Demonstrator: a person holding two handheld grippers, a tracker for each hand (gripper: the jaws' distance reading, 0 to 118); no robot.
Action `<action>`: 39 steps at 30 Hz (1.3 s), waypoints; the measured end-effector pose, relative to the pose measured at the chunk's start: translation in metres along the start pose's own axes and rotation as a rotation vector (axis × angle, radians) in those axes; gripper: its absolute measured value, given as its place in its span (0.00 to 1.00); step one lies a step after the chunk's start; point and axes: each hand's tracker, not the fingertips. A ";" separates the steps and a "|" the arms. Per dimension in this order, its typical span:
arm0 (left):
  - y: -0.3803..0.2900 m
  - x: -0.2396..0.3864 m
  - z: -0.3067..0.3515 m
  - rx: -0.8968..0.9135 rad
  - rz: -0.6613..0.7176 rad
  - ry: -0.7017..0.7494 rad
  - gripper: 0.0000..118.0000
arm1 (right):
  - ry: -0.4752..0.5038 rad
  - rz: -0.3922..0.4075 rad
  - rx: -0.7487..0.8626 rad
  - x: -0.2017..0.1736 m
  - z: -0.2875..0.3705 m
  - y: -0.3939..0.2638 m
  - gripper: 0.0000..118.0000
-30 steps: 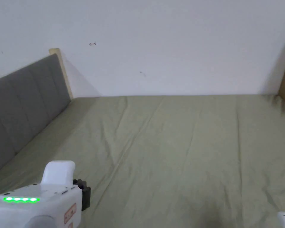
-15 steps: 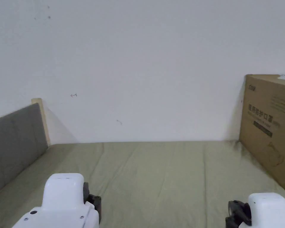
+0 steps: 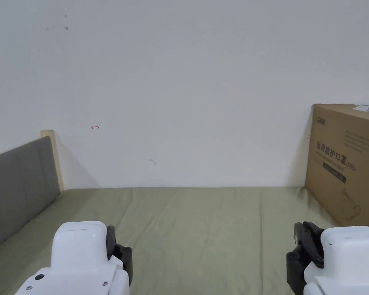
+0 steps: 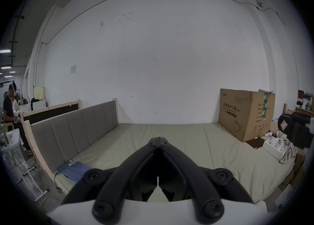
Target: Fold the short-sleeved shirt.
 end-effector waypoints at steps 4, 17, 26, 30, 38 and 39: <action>0.001 -0.003 0.001 0.023 -0.023 0.032 0.12 | -0.048 0.005 0.020 0.001 -0.002 0.000 0.22; 0.002 -0.001 -0.001 -0.003 -0.019 -0.004 0.99 | -0.047 -0.020 -0.005 0.009 -0.006 -0.008 1.00; 0.004 0.001 -0.001 -0.042 0.013 -0.095 0.99 | -0.051 -0.054 -0.027 0.007 -0.006 -0.004 1.00; 0.003 -0.001 -0.005 -0.067 0.042 -0.101 0.98 | -0.052 -0.058 -0.033 0.004 -0.005 -0.002 1.00; 0.000 0.006 -0.008 -0.044 -0.039 -0.034 0.98 | -0.056 -0.055 -0.050 -0.001 -0.010 -0.001 1.00; 0.000 0.006 -0.007 -0.040 -0.028 -0.047 0.98 | -0.056 -0.054 -0.051 0.000 -0.011 -0.001 1.00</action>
